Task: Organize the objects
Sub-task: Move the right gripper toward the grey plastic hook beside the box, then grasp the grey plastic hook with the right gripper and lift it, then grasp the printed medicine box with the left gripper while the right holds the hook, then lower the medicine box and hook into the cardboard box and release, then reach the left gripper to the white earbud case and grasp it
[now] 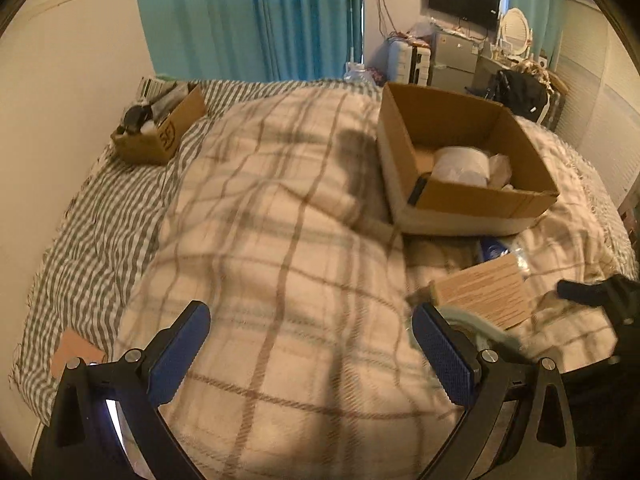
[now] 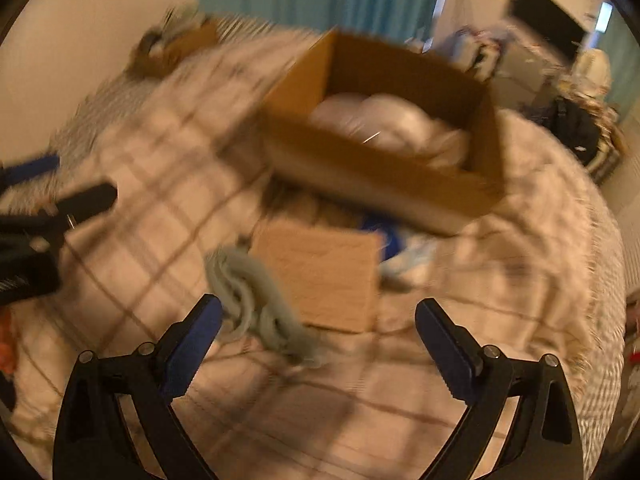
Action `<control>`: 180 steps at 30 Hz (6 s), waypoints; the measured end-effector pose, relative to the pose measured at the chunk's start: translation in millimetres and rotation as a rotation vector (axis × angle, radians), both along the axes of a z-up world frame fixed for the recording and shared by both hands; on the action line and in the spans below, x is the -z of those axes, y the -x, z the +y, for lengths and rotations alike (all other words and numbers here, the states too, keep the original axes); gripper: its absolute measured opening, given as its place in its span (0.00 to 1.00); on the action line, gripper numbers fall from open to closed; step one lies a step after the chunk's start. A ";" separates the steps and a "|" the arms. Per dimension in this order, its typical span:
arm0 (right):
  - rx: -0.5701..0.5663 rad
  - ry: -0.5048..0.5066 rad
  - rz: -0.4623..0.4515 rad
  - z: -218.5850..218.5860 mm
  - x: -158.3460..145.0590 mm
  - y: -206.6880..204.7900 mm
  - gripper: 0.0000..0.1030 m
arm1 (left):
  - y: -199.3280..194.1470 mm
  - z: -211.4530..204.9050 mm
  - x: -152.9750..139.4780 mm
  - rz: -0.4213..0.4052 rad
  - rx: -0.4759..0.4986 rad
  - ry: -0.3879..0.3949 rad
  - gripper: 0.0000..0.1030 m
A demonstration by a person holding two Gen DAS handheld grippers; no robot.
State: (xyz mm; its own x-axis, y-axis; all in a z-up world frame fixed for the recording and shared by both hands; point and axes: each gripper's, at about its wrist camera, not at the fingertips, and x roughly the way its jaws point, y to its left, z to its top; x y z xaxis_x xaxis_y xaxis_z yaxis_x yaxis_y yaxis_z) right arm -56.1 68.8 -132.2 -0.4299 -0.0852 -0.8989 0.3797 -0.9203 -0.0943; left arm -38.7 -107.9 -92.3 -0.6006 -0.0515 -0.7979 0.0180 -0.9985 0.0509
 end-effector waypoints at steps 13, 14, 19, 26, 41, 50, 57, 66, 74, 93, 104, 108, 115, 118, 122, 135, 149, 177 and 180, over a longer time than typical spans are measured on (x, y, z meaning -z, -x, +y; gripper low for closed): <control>-0.128 -0.260 -0.051 -50.4 57.8 -4.8 0.55 | 4.0 -25.7 16.0 -0.077 -0.065 -0.086 1.00; -0.127 -0.261 -0.042 -49.2 56.6 -7.4 0.53 | 3.7 -26.0 16.1 -0.080 -0.065 -0.091 1.00; -0.007 -0.089 -0.033 -8.1 29.2 -10.4 0.22 | 1.8 -25.5 12.7 -0.086 -0.066 -0.084 1.00; 0.164 0.159 -0.006 69.2 -10.3 -19.5 0.00 | 7.0 2.1 10.9 -0.095 -0.009 -0.061 1.00; -0.005 0.197 -0.051 44.6 -7.3 1.2 0.52 | 18.4 46.4 24.4 -0.142 0.056 0.025 1.00; -0.181 -0.023 -0.152 -25.7 41.1 4.2 0.60 | 13.8 -17.2 10.9 -0.108 -0.062 0.047 1.00; -0.200 -0.264 -0.089 -54.4 60.3 -4.3 0.56 | 10.6 -43.4 17.6 -0.140 -0.123 -0.039 1.00; 0.049 0.021 0.038 22.3 -14.4 3.1 0.10 | 21.0 -13.1 14.8 -0.139 -0.048 -0.032 1.00; 0.197 0.091 0.109 101.7 -46.9 9.4 0.10 | 44.8 62.8 28.4 -0.179 0.095 -0.081 1.00; 0.289 0.213 0.071 171.7 -19.9 12.8 0.09 | 86.3 156.6 104.5 -0.353 0.402 -0.250 0.91; 0.290 0.182 0.141 157.8 -60.5 -12.7 0.08 | 27.9 136.9 9.6 -0.206 0.427 -0.256 0.27; 0.282 0.181 0.183 145.3 -84.9 -27.3 0.08 | 15.5 136.5 -28.3 -0.119 0.434 -0.197 0.27; 0.224 0.179 0.280 123.6 -137.3 -45.0 0.08 | 11.7 122.0 -98.7 0.020 0.395 -0.154 0.27; 0.194 0.181 0.324 115.5 -162.4 -41.9 0.08 | 17.8 117.3 -123.5 0.069 0.383 -0.138 0.27; 0.140 0.225 0.364 105.3 -192.7 -18.7 0.08 | 41.8 116.0 -145.8 0.114 0.364 -0.111 0.27; 0.135 0.212 0.339 91.2 -175.4 137.8 0.08 | 178.7 135.1 -122.1 0.110 0.307 -0.027 0.27; 0.235 0.303 0.235 126.1 -95.9 196.1 0.09 | 215.9 144.8 -45.8 -0.020 0.338 -0.048 0.32; 0.316 0.080 0.363 151.9 -118.8 14.6 1.00 | 53.6 109.3 -55.1 0.113 0.084 -0.022 1.00; 0.365 0.131 0.314 164.2 -82.3 18.8 1.00 | 59.4 119.2 -20.0 0.047 0.083 -0.018 1.00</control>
State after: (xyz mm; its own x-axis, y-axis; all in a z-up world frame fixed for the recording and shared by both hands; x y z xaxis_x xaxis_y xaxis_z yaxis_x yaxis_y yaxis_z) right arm -74.9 233.0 -49.9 -0.7009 0.0179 -0.7130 0.0021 -0.9996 -0.0271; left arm -98.2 11.3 -72.3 -0.6392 0.0143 -0.7689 -0.0628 -0.9975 0.0338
